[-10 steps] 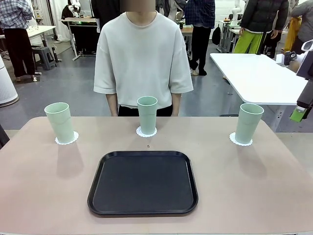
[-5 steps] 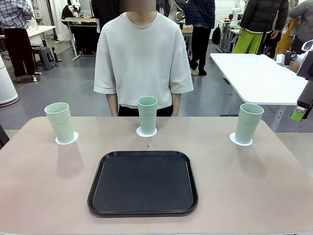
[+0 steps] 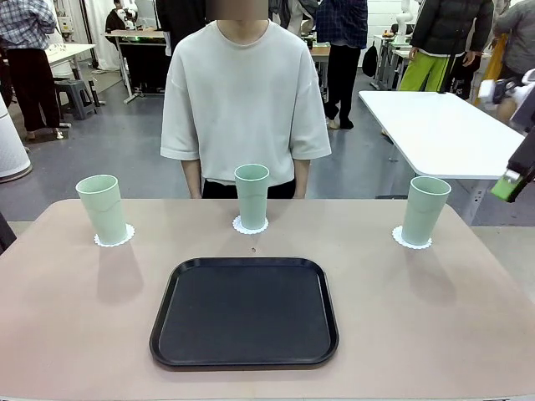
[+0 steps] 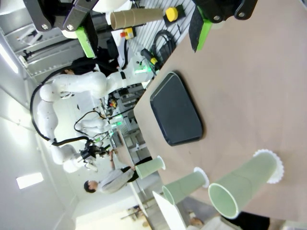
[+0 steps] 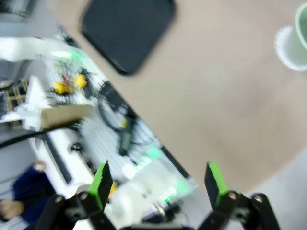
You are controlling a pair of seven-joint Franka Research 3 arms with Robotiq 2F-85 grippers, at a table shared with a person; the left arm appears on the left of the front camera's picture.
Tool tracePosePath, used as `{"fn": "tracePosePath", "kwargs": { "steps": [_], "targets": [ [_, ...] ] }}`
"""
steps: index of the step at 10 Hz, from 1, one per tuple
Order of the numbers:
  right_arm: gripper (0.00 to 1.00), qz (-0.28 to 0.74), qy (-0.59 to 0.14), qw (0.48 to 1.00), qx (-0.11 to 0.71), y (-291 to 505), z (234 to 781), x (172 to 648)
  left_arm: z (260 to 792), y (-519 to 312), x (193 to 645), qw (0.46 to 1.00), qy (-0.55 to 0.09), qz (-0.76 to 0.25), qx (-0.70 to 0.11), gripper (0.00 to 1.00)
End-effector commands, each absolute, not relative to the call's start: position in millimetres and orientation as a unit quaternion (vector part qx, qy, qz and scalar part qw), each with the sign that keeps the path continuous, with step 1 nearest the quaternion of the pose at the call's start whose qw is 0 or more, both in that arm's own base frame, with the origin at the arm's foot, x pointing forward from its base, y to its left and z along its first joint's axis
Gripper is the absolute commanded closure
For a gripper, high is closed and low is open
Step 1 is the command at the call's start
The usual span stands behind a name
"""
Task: Place coasters on the table and set cups on them.
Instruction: Take one Reusable plastic cup from the Flat Tray and place it on a coaster set by the human.
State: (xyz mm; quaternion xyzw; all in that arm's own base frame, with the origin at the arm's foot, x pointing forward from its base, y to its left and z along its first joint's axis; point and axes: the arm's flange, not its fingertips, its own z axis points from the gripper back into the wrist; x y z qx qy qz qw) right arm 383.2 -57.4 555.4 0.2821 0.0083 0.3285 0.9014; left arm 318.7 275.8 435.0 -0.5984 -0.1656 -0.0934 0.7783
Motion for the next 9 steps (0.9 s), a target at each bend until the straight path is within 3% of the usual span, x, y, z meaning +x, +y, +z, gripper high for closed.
{"fn": "tracePosePath", "kwargs": {
  "steps": [1,4,9],
  "targets": [
    [0.0,0.174,-0.082,0.823,0.535,-123.4,559.4,385.0,437.4,276.2,317.7,0.776,-0.168,-0.093,-0.601,0.0],
    [0.0,0.071,-0.1,0.783,0.61,-193.0,521.9,347.8,437.4,276.2,317.7,0.776,-0.168,-0.093,-0.601,0.0],
    [0.0,-0.017,-0.067,0.785,0.616,-258.6,451.8,318.4,437.4,276.2,317.7,0.776,-0.168,-0.093,-0.601,0.0]
  ]
}}
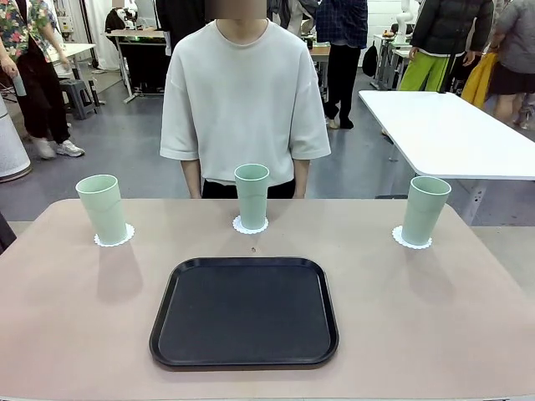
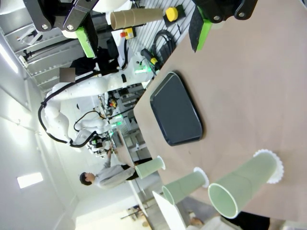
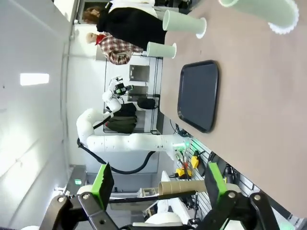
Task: Place coasters on the table and set cups on them.
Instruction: Take one Reusable plastic cup from the Flat Tray and place it on a coaster set by the human.
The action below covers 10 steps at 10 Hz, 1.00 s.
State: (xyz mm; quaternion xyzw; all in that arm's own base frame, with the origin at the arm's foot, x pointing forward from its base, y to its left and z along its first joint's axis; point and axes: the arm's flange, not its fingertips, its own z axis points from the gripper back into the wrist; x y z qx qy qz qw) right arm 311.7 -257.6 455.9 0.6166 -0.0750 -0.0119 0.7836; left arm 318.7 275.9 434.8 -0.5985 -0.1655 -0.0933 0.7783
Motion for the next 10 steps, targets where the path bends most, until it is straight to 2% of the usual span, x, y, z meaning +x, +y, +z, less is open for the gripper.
{"fn": "tracePosePath", "kwargs": {
  "steps": [1,3,4,10],
  "targets": [
    [0.0,-0.021,-0.055,0.781,0.622,-264.0,444.3,317.6,437.4,276.2,317.7,0.776,-0.168,-0.093,-0.601,0.0],
    [0.0,-0.016,-0.04,0.778,0.627,-266.3,441.0,313.8,437.4,276.2,317.7,0.776,-0.168,-0.093,-0.601,0.0],
    [0.0,-0.029,-0.059,0.78,0.622,-262.8,437.9,315.4,437.4,276.2,317.7,0.776,-0.168,-0.093,-0.601,0.0],
    [0.0,-0.029,-0.059,0.78,0.622,-262.8,437.9,315.4,437.4,276.2,317.7,0.776,-0.168,-0.093,-0.601,0.0]
  ]
}}
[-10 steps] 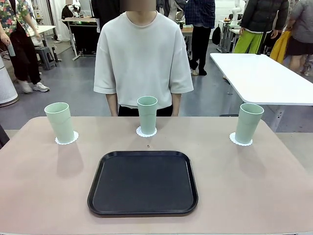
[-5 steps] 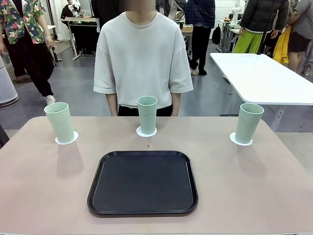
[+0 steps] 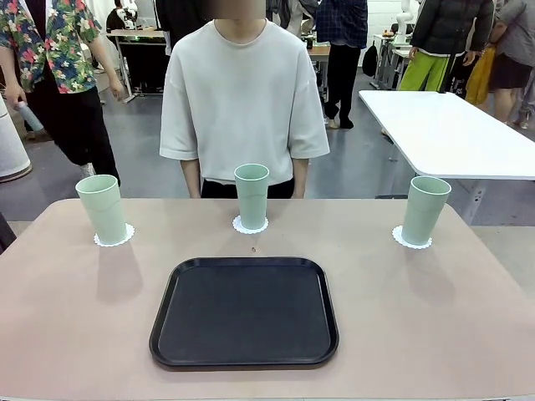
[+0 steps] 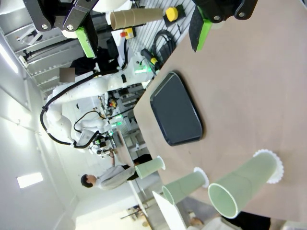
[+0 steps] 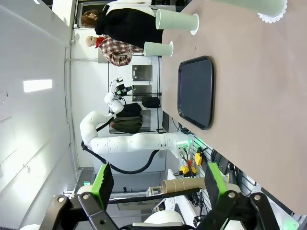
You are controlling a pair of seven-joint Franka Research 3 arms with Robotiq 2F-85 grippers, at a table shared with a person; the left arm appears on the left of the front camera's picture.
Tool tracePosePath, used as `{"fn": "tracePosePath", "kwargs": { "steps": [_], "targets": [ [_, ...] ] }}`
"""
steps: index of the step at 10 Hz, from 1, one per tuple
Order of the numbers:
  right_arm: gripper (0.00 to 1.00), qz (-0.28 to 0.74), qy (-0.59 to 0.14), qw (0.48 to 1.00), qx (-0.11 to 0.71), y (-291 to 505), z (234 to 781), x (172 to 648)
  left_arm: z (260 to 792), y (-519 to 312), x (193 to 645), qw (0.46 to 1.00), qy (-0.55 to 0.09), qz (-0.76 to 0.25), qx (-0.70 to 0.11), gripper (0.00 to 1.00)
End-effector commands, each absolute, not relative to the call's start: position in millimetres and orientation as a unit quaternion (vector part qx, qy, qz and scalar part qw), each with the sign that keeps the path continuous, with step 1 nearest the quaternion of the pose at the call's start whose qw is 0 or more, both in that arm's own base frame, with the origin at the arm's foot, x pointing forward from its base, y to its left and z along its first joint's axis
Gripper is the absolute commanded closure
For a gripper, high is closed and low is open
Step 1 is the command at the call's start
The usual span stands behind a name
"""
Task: Place coasters on the table and set cups on them.
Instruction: Take one Reusable plastic cup from the Flat Tray and place it on a coaster set by the human.
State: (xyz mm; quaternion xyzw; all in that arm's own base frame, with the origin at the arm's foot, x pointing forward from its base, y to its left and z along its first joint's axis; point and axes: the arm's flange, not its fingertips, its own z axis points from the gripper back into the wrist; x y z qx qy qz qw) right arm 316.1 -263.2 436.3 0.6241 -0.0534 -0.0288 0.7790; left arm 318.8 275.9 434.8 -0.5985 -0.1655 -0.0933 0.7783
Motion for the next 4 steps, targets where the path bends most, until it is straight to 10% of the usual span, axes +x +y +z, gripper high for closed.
{"fn": "tracePosePath", "kwargs": {
  "steps": [1,4],
  "targets": [
    [0.0,-0.029,-0.059,0.78,0.622,-262.8,437.9,315.4,437.4,276.2,317.7,0.776,-0.168,-0.093,-0.601,0.0],
    [0.0,-0.029,-0.059,0.78,0.622,-262.8,437.9,315.4,437.4,276.2,317.7,0.776,-0.168,-0.093,-0.601,0.0]
  ]
}}
